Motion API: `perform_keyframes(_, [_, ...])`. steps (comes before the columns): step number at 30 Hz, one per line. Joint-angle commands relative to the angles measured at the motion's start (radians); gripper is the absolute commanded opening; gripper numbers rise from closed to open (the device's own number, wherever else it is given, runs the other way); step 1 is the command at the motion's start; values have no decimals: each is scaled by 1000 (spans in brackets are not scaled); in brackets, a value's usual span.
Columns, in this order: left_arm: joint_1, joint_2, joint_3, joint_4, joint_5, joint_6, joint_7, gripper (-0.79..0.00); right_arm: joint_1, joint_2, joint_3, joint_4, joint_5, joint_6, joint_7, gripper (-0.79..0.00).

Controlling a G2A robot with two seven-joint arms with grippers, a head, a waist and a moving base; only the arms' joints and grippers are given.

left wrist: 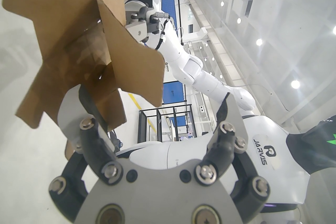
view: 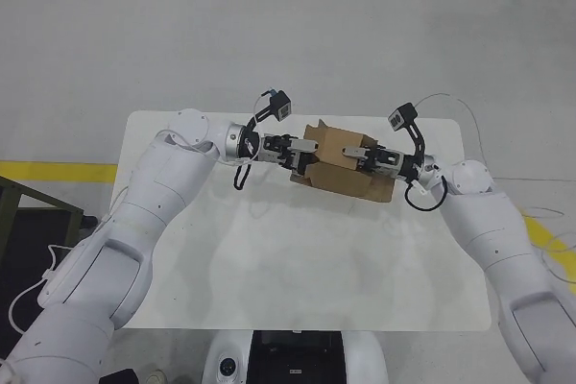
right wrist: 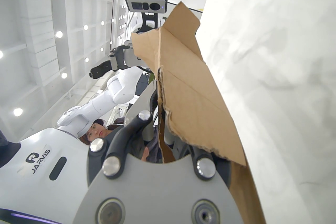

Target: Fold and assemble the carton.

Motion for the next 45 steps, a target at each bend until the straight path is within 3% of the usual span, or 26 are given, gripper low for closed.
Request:
perform_keyframes(1, [1,1,-3,-3,-2,2,-2,0,-2,-1,6,3,0,1,-10,-785])
perform_keyframes(19, [11,-10,23,-50,-1,19,-19,0,-17,-5,51,-20,-59,12,-103,-785])
perform_keyframes(34, [-11,-25,41,-20,5,12,-12,0,-59,-11,61,-107,-100,35,-127,-785])
perform_keyframes(45, [-15,-21,26,-10,9,9,-9,0,-79,-12,77,-134,-118,50,-117,-785])
